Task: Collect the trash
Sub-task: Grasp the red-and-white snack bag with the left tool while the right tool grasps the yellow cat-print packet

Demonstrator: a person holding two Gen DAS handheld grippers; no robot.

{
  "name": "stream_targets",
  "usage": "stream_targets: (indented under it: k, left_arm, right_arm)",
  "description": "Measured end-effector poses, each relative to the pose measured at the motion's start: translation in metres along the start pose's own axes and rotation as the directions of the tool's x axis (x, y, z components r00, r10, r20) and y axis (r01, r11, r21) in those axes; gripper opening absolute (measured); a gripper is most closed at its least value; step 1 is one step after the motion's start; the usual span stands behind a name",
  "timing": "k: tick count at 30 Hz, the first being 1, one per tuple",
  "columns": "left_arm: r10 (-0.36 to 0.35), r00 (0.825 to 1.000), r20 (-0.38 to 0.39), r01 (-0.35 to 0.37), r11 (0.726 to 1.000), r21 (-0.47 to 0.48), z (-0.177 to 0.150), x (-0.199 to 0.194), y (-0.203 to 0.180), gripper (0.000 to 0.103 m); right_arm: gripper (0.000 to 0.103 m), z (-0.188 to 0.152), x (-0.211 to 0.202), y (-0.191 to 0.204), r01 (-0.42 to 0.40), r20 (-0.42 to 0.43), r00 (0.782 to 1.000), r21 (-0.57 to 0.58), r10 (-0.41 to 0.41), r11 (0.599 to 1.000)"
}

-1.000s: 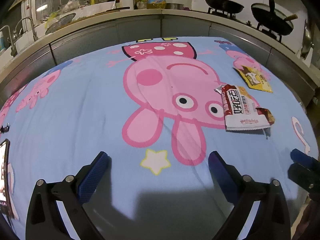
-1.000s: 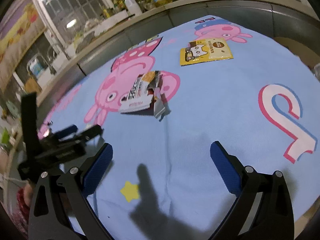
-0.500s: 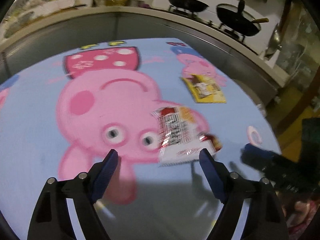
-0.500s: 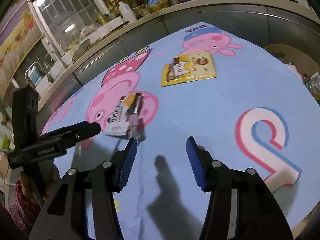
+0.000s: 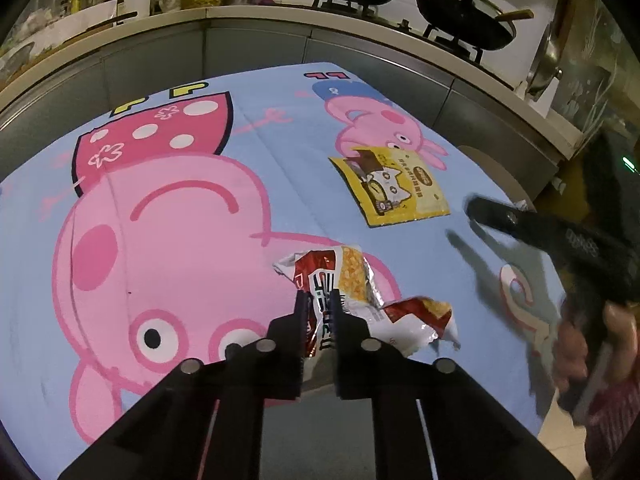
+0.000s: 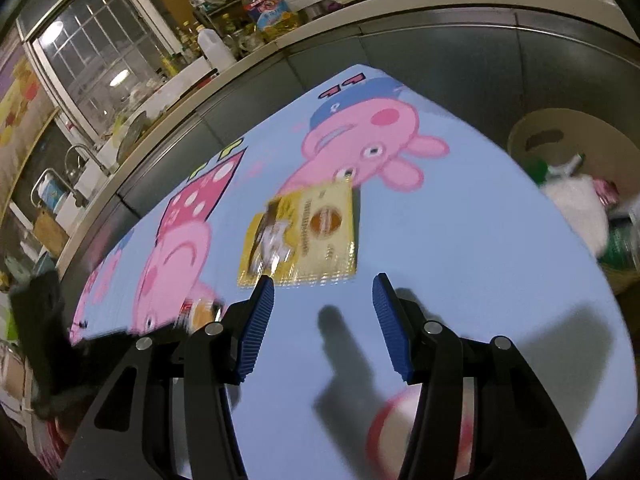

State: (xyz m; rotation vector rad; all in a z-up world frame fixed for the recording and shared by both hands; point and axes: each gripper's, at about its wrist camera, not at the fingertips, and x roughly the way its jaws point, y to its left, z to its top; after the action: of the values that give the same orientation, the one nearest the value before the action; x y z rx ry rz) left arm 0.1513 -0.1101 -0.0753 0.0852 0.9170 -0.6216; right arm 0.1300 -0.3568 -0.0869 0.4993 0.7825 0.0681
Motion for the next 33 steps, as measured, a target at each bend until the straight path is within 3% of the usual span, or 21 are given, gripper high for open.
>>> stream_targets:
  k: [7, 8, 9, 10, 12, 13, 17, 20, 26, 33]
  left_arm:
    - [-0.026, 0.999, 0.034, 0.029, 0.997, -0.078, -0.001, -0.016, 0.025, 0.007]
    - [-0.027, 0.999, 0.039, 0.030, 0.996, -0.086, -0.002, -0.018, 0.027, 0.007]
    - [-0.024, 0.999, 0.045, 0.029, 0.995, -0.098, -0.003, -0.022, 0.032, 0.007]
    - [-0.022, 0.999, 0.048, 0.026, 0.994, -0.102, -0.003, -0.023, 0.034, 0.007]
    - [-0.011, 0.999, 0.050, 0.016, 0.993, -0.115, -0.005, -0.026, 0.039, 0.007]
    - [-0.005, 0.999, 0.048, 0.011, 0.993, -0.119, -0.007, -0.027, 0.041, 0.007]
    - [0.016, 0.999, 0.038, -0.011, 0.992, -0.125, -0.016, -0.032, 0.045, 0.007]
    - [0.019, 0.999, 0.034, -0.015, 0.992, -0.125, -0.023, -0.037, 0.045, 0.007]
    - [0.020, 1.000, 0.017, -0.018, 0.993, -0.114, -0.033, -0.036, 0.036, 0.007]
    - [0.054, 0.998, 0.014, -0.053, 0.997, -0.062, -0.047, -0.040, 0.028, 0.007]
  right_arm:
    - [0.053, 0.036, 0.042, 0.001, 0.044, -0.010, 0.999, -0.063, -0.045, 0.997]
    - [0.049, 0.037, 0.046, 0.005, 0.044, -0.014, 0.999, -0.081, -0.046, 0.996]
    - [0.043, 0.037, 0.051, 0.012, 0.038, -0.025, 0.999, -0.113, -0.041, 0.993]
    - [0.024, 0.036, 0.055, 0.018, 0.039, -0.030, 0.999, -0.132, -0.043, 0.991]
    - [0.014, 0.030, 0.060, 0.032, 0.055, -0.040, 0.997, -0.179, -0.063, 0.982]
    - [0.001, 0.026, 0.063, 0.038, 0.023, -0.066, 0.997, -0.190, -0.037, 0.981]
    - [0.001, 0.004, 0.052, 0.051, -0.068, -0.104, 0.993, -0.162, 0.051, 0.984]
    - [0.001, -0.025, 0.036, 0.059, -0.175, -0.158, 0.975, -0.101, 0.158, 0.979]
    - [0.004, -0.085, 0.006, 0.067, -0.263, -0.188, 0.948, -0.018, 0.255, 0.965]
    - [0.014, -0.112, 0.000, 0.059, -0.291, -0.206, 0.931, 0.073, 0.300, 0.954]
